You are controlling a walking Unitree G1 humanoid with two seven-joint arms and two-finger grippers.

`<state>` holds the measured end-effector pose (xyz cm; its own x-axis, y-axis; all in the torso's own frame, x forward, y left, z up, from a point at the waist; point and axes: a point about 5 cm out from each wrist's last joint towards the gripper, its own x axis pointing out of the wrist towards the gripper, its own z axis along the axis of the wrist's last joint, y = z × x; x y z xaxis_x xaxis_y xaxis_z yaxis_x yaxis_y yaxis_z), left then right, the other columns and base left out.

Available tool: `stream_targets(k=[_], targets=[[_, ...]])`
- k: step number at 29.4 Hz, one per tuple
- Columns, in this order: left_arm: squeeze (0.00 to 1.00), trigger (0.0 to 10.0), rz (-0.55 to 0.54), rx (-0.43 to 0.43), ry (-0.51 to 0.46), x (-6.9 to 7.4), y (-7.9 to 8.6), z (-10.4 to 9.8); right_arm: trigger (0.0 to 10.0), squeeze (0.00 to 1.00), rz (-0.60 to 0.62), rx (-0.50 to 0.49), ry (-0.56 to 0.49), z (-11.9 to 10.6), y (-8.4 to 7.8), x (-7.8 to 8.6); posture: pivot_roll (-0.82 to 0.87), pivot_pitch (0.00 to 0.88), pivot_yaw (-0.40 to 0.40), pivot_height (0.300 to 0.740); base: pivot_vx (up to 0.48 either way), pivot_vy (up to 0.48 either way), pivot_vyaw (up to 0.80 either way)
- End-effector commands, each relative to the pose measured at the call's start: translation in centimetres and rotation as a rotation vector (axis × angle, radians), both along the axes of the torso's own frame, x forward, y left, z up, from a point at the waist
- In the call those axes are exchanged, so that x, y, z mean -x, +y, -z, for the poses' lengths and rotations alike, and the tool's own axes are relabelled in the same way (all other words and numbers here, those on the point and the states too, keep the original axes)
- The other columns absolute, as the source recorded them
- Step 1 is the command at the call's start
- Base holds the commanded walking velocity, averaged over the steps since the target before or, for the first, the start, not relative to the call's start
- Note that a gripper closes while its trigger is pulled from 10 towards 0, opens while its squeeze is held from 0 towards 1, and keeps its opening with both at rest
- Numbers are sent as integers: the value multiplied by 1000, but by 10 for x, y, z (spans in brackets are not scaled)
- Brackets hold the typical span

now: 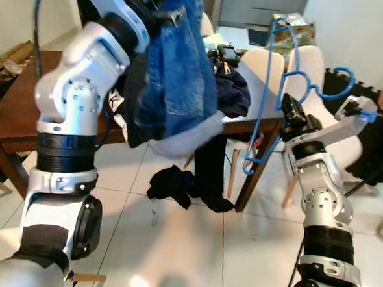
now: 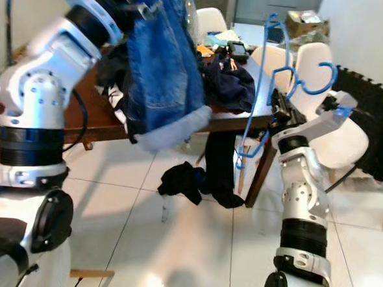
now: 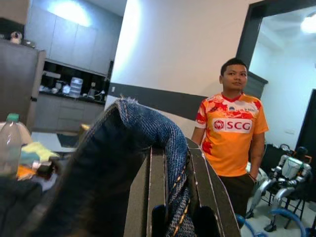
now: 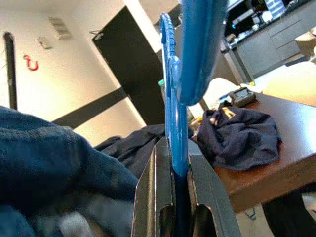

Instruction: Hang hanger

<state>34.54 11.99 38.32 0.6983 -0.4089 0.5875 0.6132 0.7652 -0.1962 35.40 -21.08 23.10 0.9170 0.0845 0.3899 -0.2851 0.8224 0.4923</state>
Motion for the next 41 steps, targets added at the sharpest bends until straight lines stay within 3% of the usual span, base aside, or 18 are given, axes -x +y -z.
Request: stream_targets(k=[1,6,9,10,13,15,17,18,19,21,23,24,26,28,32,38,39,41], targets=[[0,10000,13,-19,57,-7,-10,26,10000,0,-6,27,36,6,6,-1,127,0,-8,740,-416,0,0],[0,10000,28,-37,166,-12,-22,63,10000,0,-2,70,67,11,7,-2,125,4,-11,740,-403,0,-230],[0,10000,13,-56,201,-14,-23,73,10000,0,3,81,80,12,7,-2,122,7,-14,740,-130,0,-725],[0,10000,-42,-78,287,-21,-18,94,10000,0,8,96,97,15,7,-3,120,7,-15,740,0,0,-800],[0,10000,-42,-78,287,-21,-18,94,10000,0,8,96,97,15,7,-3,120,7,-15,740,0,0,-800],[0,10000,-230,-76,564,-35,13,155,10000,0,23,129,132,20,6,-2,110,13,-21,740,0,0,-800],[0,10000,-230,-76,564,-35,13,155,10000,0,23,129,132,20,6,-2,110,13,-21,740,0,0,-800],[0,10000,-314,-46,708,-37,32,187,10000,0,38,148,151,22,4,-2,107,22,-23,740,0,0,-800],[0,10000,-314,-46,708,-37,32,187,10000,0,38,148,151,22,4,-2,107,22,-23,740,0,0,-800],[0,10000,-375,-53,848,-31,52,226,10000,0,58,170,181,26,1,-3,108,18,-25,740,0,0,-800],[0,10000,-378,-79,866,-28,55,235,10000,0,62,174,189,28,0,-3,108,18,-25,740,0,0,-800],[0,10000,-354,-153,860,-24,55,245,10000,0,74,198,212,31,0,-3,104,23,-27,740,0,0,-800],[0,10000,-342,-224,856,-20,54,257,10000,0,85,231,243,36,-1,-4,101,24,-29,740,0,0,-800],[0,10000,-342,-224,856,-20,54,257,10000,0,85,231,243,36,-1,-4,101,24,-29,740,0,0,-800],[0,10000,-350,-310,893,-11,51,281,10000,0,105,335,323,50,-5,-1,89,32,-29,740,0,0,-800],[0,10000,-331,-300,858,-12,43,277,10000,0,104,367,356,58,-6,2,86,33,-31,740,0,0,-800],[0,10000,-273,-316,797,-11,32,270,10000,0,81,385,388,70,-1,9,76,37,-27,740,0,0,-800],[0,10000,-249,-340,775,-8,26,269,10000,0,56,398,413,80,4,15,52,47,-34,740,0,0,-800]])
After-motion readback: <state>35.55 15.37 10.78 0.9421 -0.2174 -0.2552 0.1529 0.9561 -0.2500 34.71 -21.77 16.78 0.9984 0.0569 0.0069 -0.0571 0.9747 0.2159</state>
